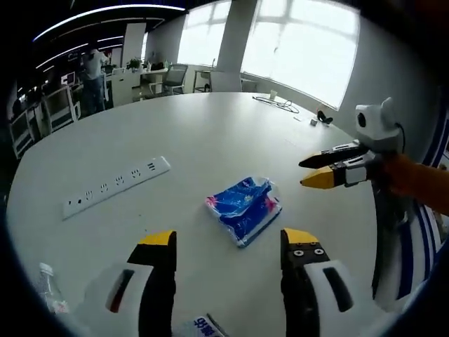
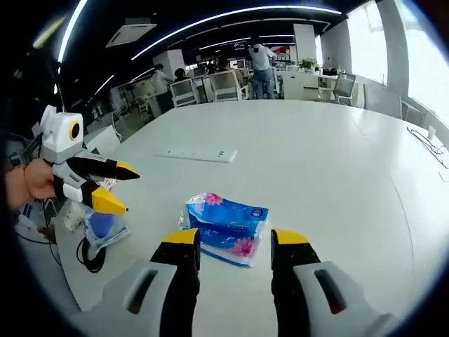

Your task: Arrange the tabletop items into an orderly group along one side of the table until the central work area is clear of visible clutter.

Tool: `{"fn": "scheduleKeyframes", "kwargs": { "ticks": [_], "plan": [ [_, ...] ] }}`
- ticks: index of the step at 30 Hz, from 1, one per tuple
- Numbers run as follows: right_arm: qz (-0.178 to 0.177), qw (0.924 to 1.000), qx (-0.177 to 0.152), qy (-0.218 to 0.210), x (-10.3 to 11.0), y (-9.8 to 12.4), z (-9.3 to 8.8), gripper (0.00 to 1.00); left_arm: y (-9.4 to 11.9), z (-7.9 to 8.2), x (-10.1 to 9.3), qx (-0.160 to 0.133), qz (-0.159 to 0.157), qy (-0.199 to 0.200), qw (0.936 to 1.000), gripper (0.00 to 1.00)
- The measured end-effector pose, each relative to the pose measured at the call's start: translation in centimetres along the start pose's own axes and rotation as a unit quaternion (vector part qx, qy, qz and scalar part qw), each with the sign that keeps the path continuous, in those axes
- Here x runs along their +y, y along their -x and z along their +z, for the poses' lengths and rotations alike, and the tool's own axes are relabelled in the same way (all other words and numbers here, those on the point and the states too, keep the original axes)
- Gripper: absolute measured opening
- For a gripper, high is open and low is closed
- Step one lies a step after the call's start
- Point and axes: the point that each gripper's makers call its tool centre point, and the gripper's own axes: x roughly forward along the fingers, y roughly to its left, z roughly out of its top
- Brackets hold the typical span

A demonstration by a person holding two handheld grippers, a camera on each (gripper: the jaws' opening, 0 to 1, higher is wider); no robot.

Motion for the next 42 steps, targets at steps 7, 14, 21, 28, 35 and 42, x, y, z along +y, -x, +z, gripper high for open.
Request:
{"fn": "scheduleKeyframes", "kwargs": {
  "ticks": [7, 14, 21, 28, 35, 42],
  "plan": [
    [0.009, 0.9999, -0.008, 0.003, 1.3, 0.7, 0.4, 0.44, 1.8, 0.0, 0.2, -0.009, 0.007, 0.001, 0.9999, 0.62],
    [0.020, 0.9997, -0.013, 0.012, 2.9, 1.3, 0.8, 0.47, 3.7, -0.5, 0.5, -0.015, 0.014, 0.006, 0.9998, 0.63],
    [0.029, 0.9993, -0.017, 0.016, 4.6, 1.6, 1.2, 0.49, 5.8, -1.0, 1.3, -0.021, 0.026, 0.013, 0.9993, 0.63],
    [0.040, 0.9988, -0.020, 0.019, 6.6, 1.7, 1.4, 0.51, 8.0, -1.6, 2.2, -0.027, 0.039, 0.019, 0.9987, 0.64],
    [0.049, 0.9983, -0.021, 0.022, 8.5, 1.8, 1.7, 0.51, 10.5, -2.4, 3.3, -0.033, 0.053, 0.024, 0.9977, 0.64],
    [0.060, 0.9976, -0.021, 0.027, 11.1, 1.9, 1.6, 0.51, 13.1, -3.5, 4.3, -0.037, 0.066, 0.031, 0.9966, 0.64]
  ]
}}
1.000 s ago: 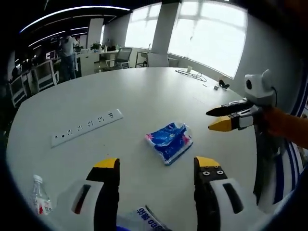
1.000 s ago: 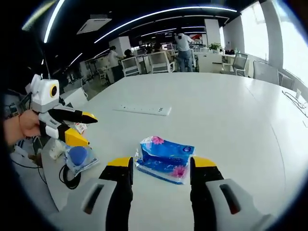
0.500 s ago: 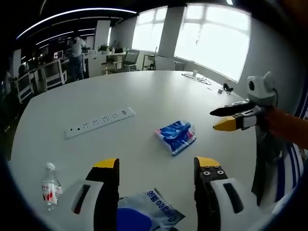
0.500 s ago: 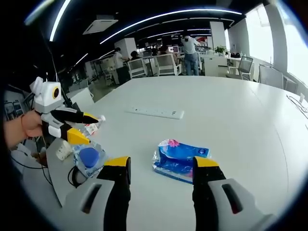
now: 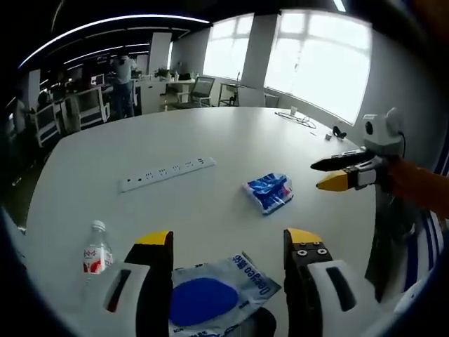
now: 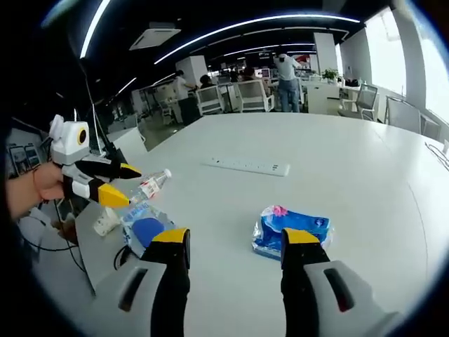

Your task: Arrange the tabletop items into an orderly group along one side of the table until the central work area is clear of visible clutter.

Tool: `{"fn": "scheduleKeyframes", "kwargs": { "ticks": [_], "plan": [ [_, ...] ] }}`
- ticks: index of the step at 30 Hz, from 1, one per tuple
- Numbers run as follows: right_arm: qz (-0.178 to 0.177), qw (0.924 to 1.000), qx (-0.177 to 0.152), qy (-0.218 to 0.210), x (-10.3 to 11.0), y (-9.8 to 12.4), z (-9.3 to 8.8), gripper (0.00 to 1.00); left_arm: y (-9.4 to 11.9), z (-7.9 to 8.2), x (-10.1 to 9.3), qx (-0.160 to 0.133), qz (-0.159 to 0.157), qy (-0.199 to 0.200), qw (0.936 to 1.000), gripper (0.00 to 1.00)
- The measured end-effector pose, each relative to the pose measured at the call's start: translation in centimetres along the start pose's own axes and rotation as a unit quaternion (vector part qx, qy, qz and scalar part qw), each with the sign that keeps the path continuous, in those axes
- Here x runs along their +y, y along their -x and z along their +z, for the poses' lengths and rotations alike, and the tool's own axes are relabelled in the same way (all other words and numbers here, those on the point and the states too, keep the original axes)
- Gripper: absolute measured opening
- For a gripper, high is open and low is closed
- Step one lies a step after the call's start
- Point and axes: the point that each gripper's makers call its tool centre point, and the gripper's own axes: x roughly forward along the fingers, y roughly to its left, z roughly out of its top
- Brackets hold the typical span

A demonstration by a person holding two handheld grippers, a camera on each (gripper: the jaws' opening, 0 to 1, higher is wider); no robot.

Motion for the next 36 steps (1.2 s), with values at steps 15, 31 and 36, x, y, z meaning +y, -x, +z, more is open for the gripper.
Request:
{"fn": "scheduleKeyframes", "kwargs": {
  "ticks": [15, 31, 36],
  "plan": [
    [0.018, 0.9998, 0.005, 0.001, 5.2, -1.0, -0.5, 0.50, 5.2, -2.4, 3.6, -0.001, 0.028, 0.015, 0.9995, 0.65],
    [0.033, 0.9991, 0.025, -0.007, 9.3, -3.3, -2.1, 0.50, 7.9, -6.1, 7.4, 0.023, 0.044, 0.029, 0.9983, 0.64],
    [0.033, 0.9988, 0.033, -0.014, 9.9, -3.9, -2.9, 0.50, 7.9, -7.0, 8.1, 0.031, 0.043, 0.033, 0.9980, 0.63]
  ]
}}
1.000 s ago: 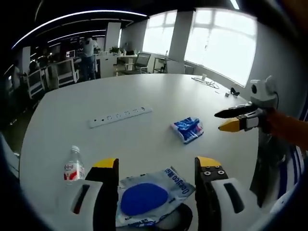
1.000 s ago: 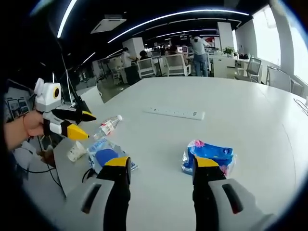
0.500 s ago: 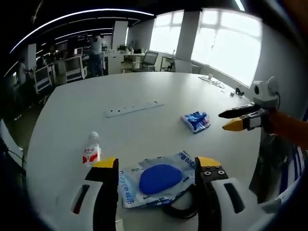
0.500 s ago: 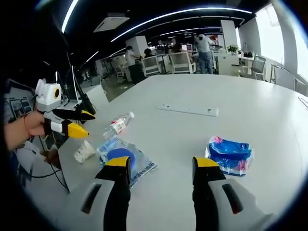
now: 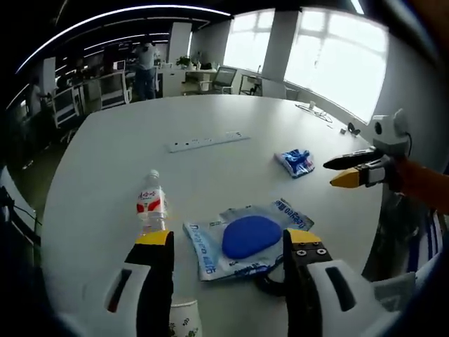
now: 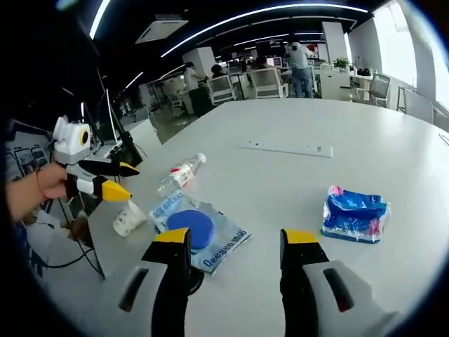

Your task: Arrange the tabletop items into an orderly group along one side of the table until the central work area is clear of visible clutter.

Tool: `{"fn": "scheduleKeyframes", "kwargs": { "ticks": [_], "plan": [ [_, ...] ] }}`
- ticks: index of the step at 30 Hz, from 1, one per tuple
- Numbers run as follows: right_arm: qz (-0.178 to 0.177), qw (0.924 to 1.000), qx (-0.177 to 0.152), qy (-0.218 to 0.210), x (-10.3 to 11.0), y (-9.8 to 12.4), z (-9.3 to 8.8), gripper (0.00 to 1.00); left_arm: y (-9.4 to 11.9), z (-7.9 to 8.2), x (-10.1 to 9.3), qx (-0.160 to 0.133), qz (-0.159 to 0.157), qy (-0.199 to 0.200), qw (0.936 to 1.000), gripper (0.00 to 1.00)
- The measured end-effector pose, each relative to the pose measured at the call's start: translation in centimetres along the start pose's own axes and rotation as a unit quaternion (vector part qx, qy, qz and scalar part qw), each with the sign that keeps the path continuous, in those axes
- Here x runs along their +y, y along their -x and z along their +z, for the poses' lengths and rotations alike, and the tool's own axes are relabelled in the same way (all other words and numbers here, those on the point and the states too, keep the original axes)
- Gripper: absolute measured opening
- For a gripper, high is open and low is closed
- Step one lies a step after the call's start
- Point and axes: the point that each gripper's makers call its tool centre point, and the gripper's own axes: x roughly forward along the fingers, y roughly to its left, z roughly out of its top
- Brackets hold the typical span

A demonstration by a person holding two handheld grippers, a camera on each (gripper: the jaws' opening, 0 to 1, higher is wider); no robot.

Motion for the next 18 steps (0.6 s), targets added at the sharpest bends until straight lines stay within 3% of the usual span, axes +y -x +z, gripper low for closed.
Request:
{"fn": "scheduleKeyframes", "kwargs": {
  "ticks": [18],
  "plan": [
    [0.004, 0.9991, 0.037, -0.022, 0.9, -3.3, -3.2, 0.49, -2.1, -3.1, 2.4, 0.046, -0.009, 0.010, 0.9988, 0.56]
  ]
}}
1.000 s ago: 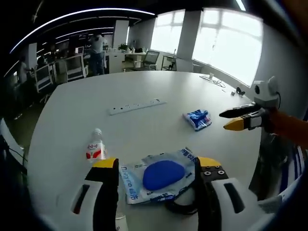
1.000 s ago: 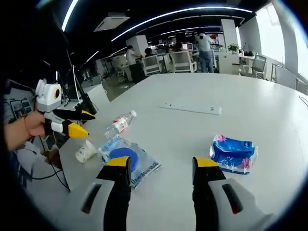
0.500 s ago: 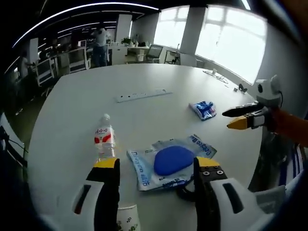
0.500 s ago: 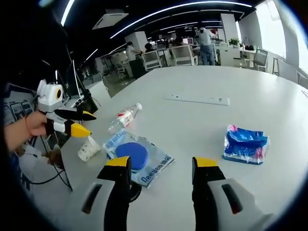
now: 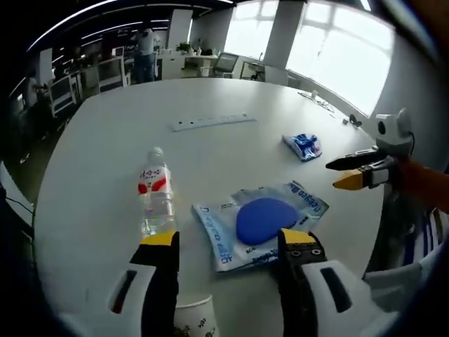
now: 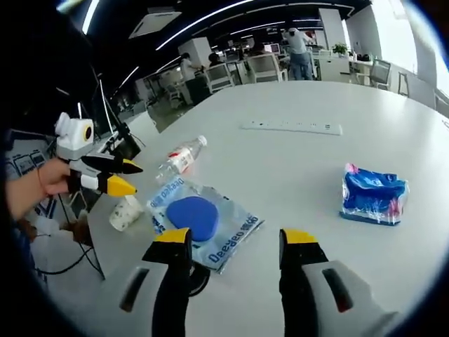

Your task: Arrange the tabletop items into an orderly group along one side of the table until the central work area is clear of visible clutter.

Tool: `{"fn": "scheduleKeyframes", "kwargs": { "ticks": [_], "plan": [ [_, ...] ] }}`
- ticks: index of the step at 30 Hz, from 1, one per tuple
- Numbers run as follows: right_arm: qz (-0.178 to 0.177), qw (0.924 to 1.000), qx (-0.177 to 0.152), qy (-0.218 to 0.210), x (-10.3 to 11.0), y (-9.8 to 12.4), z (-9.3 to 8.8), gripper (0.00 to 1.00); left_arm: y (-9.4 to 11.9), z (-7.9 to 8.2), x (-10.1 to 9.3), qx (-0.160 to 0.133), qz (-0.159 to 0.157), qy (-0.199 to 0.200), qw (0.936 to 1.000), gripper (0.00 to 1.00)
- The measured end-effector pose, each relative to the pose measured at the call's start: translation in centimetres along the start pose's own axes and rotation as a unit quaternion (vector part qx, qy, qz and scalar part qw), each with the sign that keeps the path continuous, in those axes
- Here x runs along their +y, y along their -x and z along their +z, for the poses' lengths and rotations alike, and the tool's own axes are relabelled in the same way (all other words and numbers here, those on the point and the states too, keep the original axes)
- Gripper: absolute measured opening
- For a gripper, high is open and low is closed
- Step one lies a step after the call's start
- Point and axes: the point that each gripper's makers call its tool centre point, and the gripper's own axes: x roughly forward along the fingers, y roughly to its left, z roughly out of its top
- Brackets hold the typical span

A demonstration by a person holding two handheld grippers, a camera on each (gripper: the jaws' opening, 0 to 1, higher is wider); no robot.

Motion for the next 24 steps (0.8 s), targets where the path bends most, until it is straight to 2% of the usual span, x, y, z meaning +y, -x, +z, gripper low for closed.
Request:
{"fn": "scheduleKeyframes", "kwargs": {
  "ticks": [15, 24],
  "plan": [
    [0.005, 0.9989, 0.038, -0.028, 0.1, -2.3, -3.5, 0.44, -2.4, -2.0, 0.8, 0.050, -0.008, 0.002, 0.9987, 0.52],
    [0.014, 0.9973, 0.047, -0.055, 0.1, -2.6, -4.4, 0.33, -3.7, -3.2, 0.4, 0.084, -0.022, 0.012, 0.9961, 0.38]
  ]
}}
